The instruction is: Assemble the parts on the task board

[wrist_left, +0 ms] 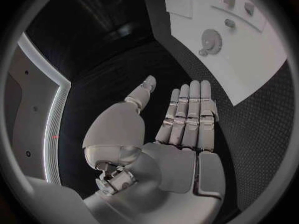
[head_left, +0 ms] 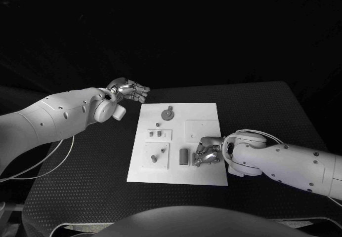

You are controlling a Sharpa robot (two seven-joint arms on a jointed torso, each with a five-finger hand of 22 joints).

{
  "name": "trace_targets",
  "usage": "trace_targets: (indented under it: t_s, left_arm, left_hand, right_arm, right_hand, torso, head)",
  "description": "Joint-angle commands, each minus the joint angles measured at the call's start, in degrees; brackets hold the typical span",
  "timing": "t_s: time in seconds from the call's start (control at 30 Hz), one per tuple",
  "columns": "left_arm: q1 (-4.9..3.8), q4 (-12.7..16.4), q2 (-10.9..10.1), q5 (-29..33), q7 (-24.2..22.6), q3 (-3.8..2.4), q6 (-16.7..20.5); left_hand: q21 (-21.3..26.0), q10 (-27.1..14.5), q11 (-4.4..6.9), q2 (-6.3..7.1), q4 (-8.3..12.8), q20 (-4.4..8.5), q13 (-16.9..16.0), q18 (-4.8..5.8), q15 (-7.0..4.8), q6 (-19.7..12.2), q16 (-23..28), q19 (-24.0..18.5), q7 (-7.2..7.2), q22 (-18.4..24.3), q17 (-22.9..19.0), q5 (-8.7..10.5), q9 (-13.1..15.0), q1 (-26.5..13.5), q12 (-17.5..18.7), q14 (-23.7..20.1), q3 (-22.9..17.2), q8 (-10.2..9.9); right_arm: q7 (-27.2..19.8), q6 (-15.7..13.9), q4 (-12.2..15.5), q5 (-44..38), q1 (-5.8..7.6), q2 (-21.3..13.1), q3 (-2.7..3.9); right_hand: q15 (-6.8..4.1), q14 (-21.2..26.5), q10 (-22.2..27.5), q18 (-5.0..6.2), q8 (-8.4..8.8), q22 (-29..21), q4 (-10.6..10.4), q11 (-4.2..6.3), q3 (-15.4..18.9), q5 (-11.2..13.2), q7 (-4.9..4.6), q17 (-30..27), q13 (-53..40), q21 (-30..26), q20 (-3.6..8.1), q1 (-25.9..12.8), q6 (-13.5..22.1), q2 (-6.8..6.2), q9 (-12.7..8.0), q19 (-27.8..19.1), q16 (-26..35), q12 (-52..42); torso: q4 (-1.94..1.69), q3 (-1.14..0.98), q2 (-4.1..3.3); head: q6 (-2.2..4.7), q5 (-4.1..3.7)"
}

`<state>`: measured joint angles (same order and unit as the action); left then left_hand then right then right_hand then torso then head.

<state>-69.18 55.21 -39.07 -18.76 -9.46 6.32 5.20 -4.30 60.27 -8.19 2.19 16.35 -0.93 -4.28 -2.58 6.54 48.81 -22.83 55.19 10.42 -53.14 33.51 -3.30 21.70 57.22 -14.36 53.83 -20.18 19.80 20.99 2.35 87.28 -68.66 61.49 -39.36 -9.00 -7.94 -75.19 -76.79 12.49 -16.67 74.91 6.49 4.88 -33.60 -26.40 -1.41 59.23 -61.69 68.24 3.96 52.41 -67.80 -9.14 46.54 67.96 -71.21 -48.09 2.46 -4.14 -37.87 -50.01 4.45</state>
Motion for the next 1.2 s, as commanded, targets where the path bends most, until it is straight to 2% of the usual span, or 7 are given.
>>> trace_targets:
  t_s: [0.03, 0.33, 0.53, 0.7, 0.97, 1.2]
  left_arm:
    - [-0.05, 0.1, 0.1, -0.1, -0.3, -0.03, -0.7]
    - [-0.05, 0.1, 0.1, -0.1, -0.3, -0.03, -0.8]
    - [-0.05, 0.1, 0.1, -0.1, -0.3, -0.03, -0.8]
    - [-0.05, 0.1, 0.1, -0.1, -0.3, -0.03, -0.8]
    - [-0.06, 0.2, -0.1, -0.2, -0.2, -0.02, -0.7]
    - [-0.06, 0.4, -0.1, -0.2, -0.3, -0.02, -0.6]
  left_hand:
    - [-0.3, -0.3, -0.1, 0.07, 0.1, 0.0, 0.1, -1.12, 0.12, -0.3, 0.3, -0.2, -0.06, -0.1, 0.1, 0.06, -0.1, -0.6, -0.2, 0.3, -0.4, -0.1]
    - [-0.3, -0.3, -0.1, 0.06, 0.1, 0.0, 0.1, -1.12, 0.12, -0.3, 0.3, -0.2, -0.06, -0.1, 0.1, 0.06, -0.1, -0.6, -0.2, 0.3, -0.4, -0.1]
    - [-0.3, -0.3, -0.1, 0.06, 0.1, -0.01, 0.1, -1.12, 0.12, -0.3, 0.3, -0.2, -0.06, -0.1, 0.1, 0.06, -0.1, -0.6, -0.2, 0.3, -0.4, -0.1]
    - [-0.3, -0.3, -0.1, 0.06, 0.1, -0.01, 0.1, -1.12, 0.12, -0.3, 0.3, -0.2, -0.05, -0.1, 0.2, 0.06, -0.1, -0.6, -0.2, 0.3, -0.4, -0.1]
    - [-0.3, -0.3, -0.1, 0.06, 0.1, -0.01, 0.1, -1.12, 0.12, -0.3, 0.3, -0.2, -0.05, -0.1, 0.2, 0.06, -0.1, -0.6, -0.2, 0.3, -0.4, -0.1]
    - [-0.3, -0.3, -0.1, 0.06, 0.1, -0.01, 0.1, -1.12, 0.12, -0.3, 0.3, -0.2, -0.05, -0.1, 0.2, 0.06, -0.1, -0.6, -0.2, 0.3, -0.4, -0.1]
  right_arm:
    - [-0.6, 0.5, 0.2, 0.5, -0.04, -0.2, 0.0]
    - [-0.5, 1.7, -0.5, 0.4, -0.04, 0.3, 0.0]
    - [-0.4, 1.8, -0.8, -0.2, -0.04, 0.4, 0.0]
    - [-0.4, 1.8, -1.4, -0.6, -0.05, 0.8, -0.01]
    - [-0.3, 2.9, -2.0, -1.5, -0.06, 1.4, -0.05]
    - [0.2, 3.8, -2.4, -3.1, -0.06, 1.5, -0.1]
  right_hand:
    - [-0.41, 0.0, 0.0, 2.51, 0.36, 0.5, -0.4, -0.28, 0.1, 0.0, -0.21, -0.1, -0.1, 0.0, 0.22, -0.6, 0.1, -0.34, 0.1, 0.1, -0.3, 0.3]
    - [-0.43, 0.0, 0.0, 2.51, 0.39, 0.5, -0.6, -0.27, 0.0, 0.0, -0.2, -0.1, -0.1, 0.0, 0.25, -0.6, 0.1, -0.36, 0.1, 0.1, -0.3, 0.3]
    - [-0.47, 0.1, 0.0, 2.51, 0.44, 0.5, -0.4, -0.27, -0.2, 0.0, -0.19, -0.1, -0.2, 0.0, 0.33, 0.0, 0.1, 0.3, 0.1, 0.1, -0.3, 0.3]
    - [-0.47, 0.1, 0.1, 2.51, 0.52, 0.6, 0.6, -0.28, -0.1, 0.0, -0.23, -0.2, -0.3, 0.1, 0.38, 0.6, 0.1, 2.13, 0.3, -0.1, -0.4, 0.3]
    - [-0.36, 0.3, 0.1, 2.51, 0.73, 0.8, 4.4, -0.34, -0.3, -0.1, -0.29, -0.3, -0.5, 0.3, 0.25, 1.4, 0.1, 7.17, 0.6, -0.4, -0.6, 0.3]
    - [-0.28, 0.3, 0.1, 2.51, 0.87, 0.8, 6.6, -0.36, -0.9, -0.1, -0.29, -0.4, -0.5, 0.4, 0.12, 1.8, 0.0, 8.74, 0.6, -0.5, -0.7, 0.4]
  torso:
    - [0.0, -0.01, 0.01]
    - [0.06, -0.01, -0.01]
    - [0.06, -0.03, 0.01]
    - [0.0, -0.03, 0.0]
    - [0.0, -0.07, -0.06]
    - [-0.01, -0.03, -0.02]
  head:
    - [0.01, 0.02]
    - [0.01, -0.09]
    - [0.01, -0.13]
    - [0.01, -0.18]
    - [0.01, -0.29]
    - [0.01, -0.31]
